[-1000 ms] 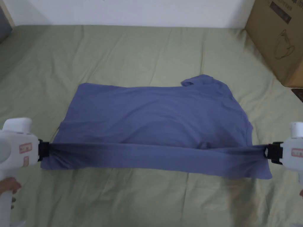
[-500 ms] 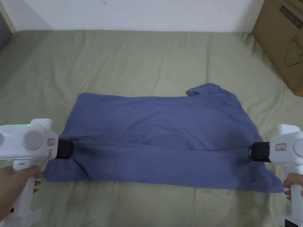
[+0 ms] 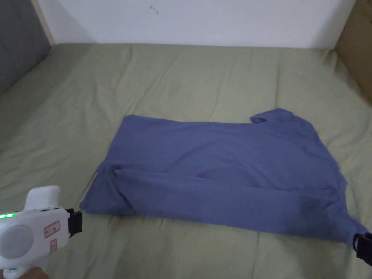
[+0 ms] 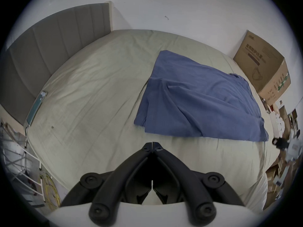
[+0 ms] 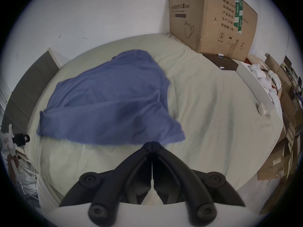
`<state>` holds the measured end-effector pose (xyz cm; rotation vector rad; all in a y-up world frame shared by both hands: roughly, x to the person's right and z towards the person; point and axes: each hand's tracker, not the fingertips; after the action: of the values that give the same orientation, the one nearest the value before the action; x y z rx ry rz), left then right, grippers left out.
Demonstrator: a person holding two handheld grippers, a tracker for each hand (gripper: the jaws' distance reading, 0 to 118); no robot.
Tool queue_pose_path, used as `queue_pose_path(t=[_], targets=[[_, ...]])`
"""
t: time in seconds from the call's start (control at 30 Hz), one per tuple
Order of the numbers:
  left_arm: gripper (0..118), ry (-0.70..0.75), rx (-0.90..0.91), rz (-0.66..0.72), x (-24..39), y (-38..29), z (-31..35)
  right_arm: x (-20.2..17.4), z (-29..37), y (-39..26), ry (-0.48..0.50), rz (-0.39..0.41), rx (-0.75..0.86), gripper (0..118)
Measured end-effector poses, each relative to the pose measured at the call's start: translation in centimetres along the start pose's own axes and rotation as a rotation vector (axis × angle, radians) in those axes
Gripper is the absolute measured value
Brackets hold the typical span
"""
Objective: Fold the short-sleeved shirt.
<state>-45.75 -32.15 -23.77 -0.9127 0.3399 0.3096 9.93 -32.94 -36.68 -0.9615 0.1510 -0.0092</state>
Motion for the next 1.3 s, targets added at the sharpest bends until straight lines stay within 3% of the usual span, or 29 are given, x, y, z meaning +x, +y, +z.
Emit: queue_pose_path(t=[0.07, 0.1, 0.13, 0.17, 0.2, 0.27, 0.3, 0.4, 0.47, 0.53, 0.6, 0.63, 0.77, 0.87, 0.97, 1.03, 1.07, 1.1, 1.13, 1.2, 1.27, 1.3], targets=[[0, -0.020, 0.002, -0.002, -0.1, 0.6, -0.6, -0.3, -0.4, -0.4, 0.006, -0.009, -0.011, 0], [11, -0.018, -0.003, -0.017, 0.1, 1.1, -0.9, -0.3, -0.5, -0.4, 0.013, -0.021, -0.021, 0], [34, -0.006, -0.005, -0.049, 0.2, 1.7, -1.5, -0.4, -0.5, -0.4, 0.021, -0.027, -0.024, 0], [69, 0.003, -0.002, -0.069, 0.3, 2.3, -2.1, -0.4, -0.6, -0.4, 0.020, -0.029, -0.021, 0], [69, 0.008, -0.008, -0.090, 0.2, 3.0, -3.0, -0.6, -0.5, -0.3, 0.019, -0.028, -0.020, 0], [91, 0.029, -0.029, -0.092, 0.0, 4.1, -5.1, -0.9, -0.6, -0.2, 0.021, -0.010, -0.021, 0], [94, 0.036, -0.039, -0.089, -0.2, 4.4, -6.1, -0.9, -0.6, -0.1, 0.018, -0.004, -0.021, 0], [87, 0.045, -0.095, -0.069, -0.6, 4.5, -8.9, -1.0, -0.8, -0.2, 0.016, 0.007, -0.024, 0], [58, 0.015, -0.151, -0.043, -0.5, 3.9, -10.4, -1.0, -1.1, -0.3, 0.013, 0.005, -0.035, 0], [48, 0.055, -0.093, -0.072, -0.2, 3.7, -9.5, -1.0, -1.5, -0.4, 0.007, -0.003, -0.047, 0], [10, 0.069, -0.056, -0.106, 0.2, 3.9, -8.8, -0.8, -1.9, -0.5, 0.014, -0.014, -0.050, 0], [2, 0.058, -0.071, -0.128, 0.2, 3.9, -8.4, -0.8, -2.3, -0.4, 0.014, -0.018, -0.055, 1], [2, 0.060, -0.077, -0.134, 0.4, 4.0, -8.1, -0.1, -3.3, 0.7, -0.004, -0.025, -0.055, 50], [2, 0.049, -0.078, -0.136, 0.3, 4.4, -7.6, 0.8, -4.4, 2.6, 0.022, -0.099, -0.031, 50], [2, 0.026, -0.081, -0.124, 0.2, 4.5, -7.5, 1.4, -7.4, 4.0, -0.025, -0.049, -0.060, 50], [2, 0.029, -0.084, -0.127, 0.2, 4.5, -7.7, 1.8, -9.8, 4.1, -0.007, -0.064, -0.131, 46], [2, 0.029, -0.088, -0.129, 0.3, 4.5, -7.7, 1.8, -10.3, 3.9, 0.020, -0.094, -0.151, 38], [2, 0.028, -0.091, -0.129, 0.2, 4.4, -7.8, 1.4, -10.0, 4.1, -0.006, -0.066, -0.128, 14], [2, 0.026, -0.096, -0.131, 0.2, 4.4, -7.8, 0.9, -9.4, 4.3, -0.011, -0.002, -0.125, 5], [2, 0.022, -0.100, -0.129, 0.0, 4.3, -7.7, -0.2, -8.7, 4.5, 0.006, -0.011, -0.120, 5], [2, 0.019, -0.097, -0.127, -0.2, 4.4, -7.2, -1.0, -8.5, 4.3, -0.046, 0.101, -0.125, 5], [2, 0.014, -0.097, -0.126, -0.2, 4.5, -6.9, -0.9, -8.2, 4.4, -0.037, 0.082, -0.134, 5]])
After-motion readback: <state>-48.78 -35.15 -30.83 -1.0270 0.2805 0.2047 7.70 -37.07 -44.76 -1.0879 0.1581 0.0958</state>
